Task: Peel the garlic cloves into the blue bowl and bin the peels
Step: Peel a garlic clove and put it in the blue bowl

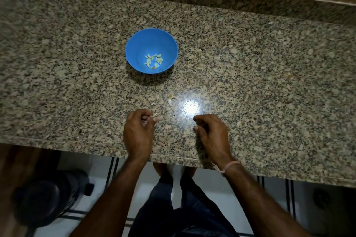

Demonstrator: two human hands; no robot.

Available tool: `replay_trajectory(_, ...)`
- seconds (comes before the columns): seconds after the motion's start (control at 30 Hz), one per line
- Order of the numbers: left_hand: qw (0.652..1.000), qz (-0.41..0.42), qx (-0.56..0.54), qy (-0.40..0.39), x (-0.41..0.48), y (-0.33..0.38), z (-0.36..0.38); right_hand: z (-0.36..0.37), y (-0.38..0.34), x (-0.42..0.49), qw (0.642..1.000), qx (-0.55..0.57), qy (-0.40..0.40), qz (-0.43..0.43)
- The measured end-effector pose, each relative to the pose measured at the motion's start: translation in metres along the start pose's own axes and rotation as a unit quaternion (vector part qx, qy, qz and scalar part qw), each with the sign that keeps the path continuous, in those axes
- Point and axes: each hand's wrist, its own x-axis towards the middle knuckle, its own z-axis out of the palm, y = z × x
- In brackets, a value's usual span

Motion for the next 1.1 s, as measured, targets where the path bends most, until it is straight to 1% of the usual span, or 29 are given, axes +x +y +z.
replay_trajectory(0.1,1.0,0.031,-0.001,0.001,-0.013,0.005,-0.001,-0.002,0.001,-0.003,1.0,0.001,-0.008,-0.005)
replay_trajectory(0.2,0.992,0.101,0.04,-0.06,-0.024,0.019,0.013,-0.006,0.005,-0.008,1.0,-0.004,-0.017,-0.008)
replay_trajectory(0.27,0.985,0.134,0.069,-0.088,-0.022,0.026,0.026,-0.007,0.008,-0.01,1.0,-0.01,-0.026,-0.008)
replay_trajectory(0.43,0.977,0.162,0.111,-0.088,-0.01,0.034,0.039,-0.011,0.011,-0.017,0.998,-0.012,-0.053,-0.04)
replay_trajectory(0.57,0.976,0.152,0.133,-0.081,-0.009,0.035,0.04,-0.002,0.012,-0.015,0.995,-0.04,-0.054,-0.077)
replay_trajectory(0.63,0.98,0.133,0.133,-0.067,-0.015,0.04,0.036,0.005,0.007,-0.01,0.992,-0.046,-0.057,-0.098)
replay_trajectory(0.7,0.989,0.096,0.107,-0.038,-0.025,0.042,0.031,0.012,-0.004,-0.003,0.99,-0.049,-0.066,-0.119)
replay_trajectory(0.77,0.997,0.045,0.059,-0.005,-0.034,0.037,0.027,0.016,-0.015,0.005,0.988,-0.025,-0.083,-0.131)
replay_trajectory(0.83,1.0,0.004,0.017,0.014,-0.04,0.031,0.022,0.011,-0.015,0.008,0.989,0.026,-0.094,-0.113)
replay_trajectory(0.9,1.0,-0.015,0.001,0.022,-0.044,0.028,0.018,0.0,-0.005,0.007,0.991,0.044,-0.088,-0.095)
replay_trajectory(0.97,0.999,-0.027,-0.008,0.028,-0.047,0.026,0.016,-0.007,0.008,0.003,0.992,0.014,-0.093,-0.088)
replay_trajectory(1.03,0.999,-0.036,-0.008,0.031,-0.049,0.026,0.017,-0.001,0.011,0.002,0.988,-0.05,-0.104,-0.105)
replay_trajectory(1.1,0.998,-0.044,-0.006,0.033,-0.051,0.026,0.02,0.01,0.005,0.005,0.984,-0.053,-0.119,-0.124)
